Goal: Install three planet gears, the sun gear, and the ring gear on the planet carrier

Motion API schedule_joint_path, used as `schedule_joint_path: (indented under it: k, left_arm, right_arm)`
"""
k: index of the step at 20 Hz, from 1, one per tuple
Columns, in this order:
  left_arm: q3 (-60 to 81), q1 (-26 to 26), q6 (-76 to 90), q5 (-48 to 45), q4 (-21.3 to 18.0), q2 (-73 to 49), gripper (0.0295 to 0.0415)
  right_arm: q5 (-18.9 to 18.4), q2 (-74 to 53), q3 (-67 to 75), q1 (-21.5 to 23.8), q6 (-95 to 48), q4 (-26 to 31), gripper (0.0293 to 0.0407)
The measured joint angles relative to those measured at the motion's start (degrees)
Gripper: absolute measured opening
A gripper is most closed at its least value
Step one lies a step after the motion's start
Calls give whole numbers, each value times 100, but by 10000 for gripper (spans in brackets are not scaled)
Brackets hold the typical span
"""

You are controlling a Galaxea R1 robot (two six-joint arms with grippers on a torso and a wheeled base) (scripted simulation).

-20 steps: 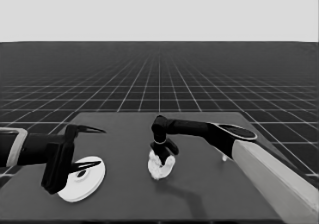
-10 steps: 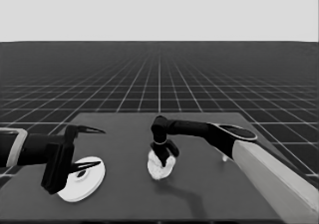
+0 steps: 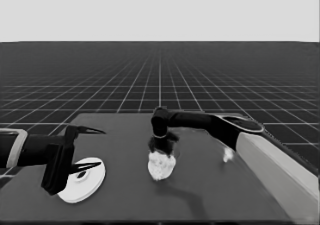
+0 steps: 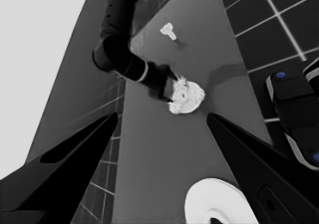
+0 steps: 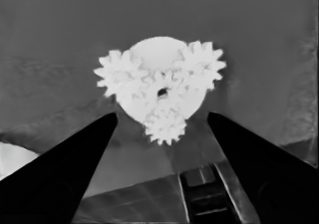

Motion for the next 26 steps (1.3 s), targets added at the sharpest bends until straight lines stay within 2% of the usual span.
schedule_joint_path:
  k: [1,3,8,9,10,11,13,18,19,20,21,22,23,24,26]
  left_arm:
    - [0,0,0,0,0,0,385]
    - [0,0,0,0,0,0,385]
    - [0,0,0,0,0,0,385]
    - [0,0,0,0,0,0,385]
    - [0,0,0,0,0,0,385]
    - [0,0,0,0,0,0,385]
    - [0,0,0,0,0,0,385]
    - [0,0,0,0,0,0,385]
    - [-325,950,-2777,1964,1837,-359,403]
    - [-1040,1319,-5207,3737,1467,196,411]
    - [-1943,1444,-6293,4356,505,758,400]
    - [-2693,1527,-6766,4505,-173,1091,392]
    - [-3225,1582,-6967,4554,-592,1294,388]
    - [-3581,1616,-7052,4581,-843,1425,386]
    - [-3960,1649,-7100,4610,-1082,1563,385]
  right_arm:
    - [-15,-9,47,125,-846,100,388]
    - [-17,-19,79,235,-1647,201,385]
    - [-11,-27,89,283,-2048,256,385]
    - [834,-1608,2711,-428,-4421,-996,404]
    - [1329,-4037,4753,-1109,-5920,-1749,395]
    - [1615,-5552,5951,-1475,-6802,-2192,389]
    - [1891,-6885,7094,-1782,-7626,-2606,385]
    - [2031,-7495,7653,-1911,-8032,-2812,385]
    - [2035,-7513,7670,-1914,-8044,-2819,385]
    - [2038,-7523,7679,-1916,-8052,-2823,385]
    - [2039,-7529,7685,-1917,-8056,-2825,385]
    - [2040,-7532,7688,-1918,-8059,-2826,385]
    - [2040,-7534,7690,-1918,-8060,-2827,385]
    - [2041,-7535,7692,-1918,-8061,-2828,385]
    - [2041,-7537,7693,-1918,-8062,-2828,385]
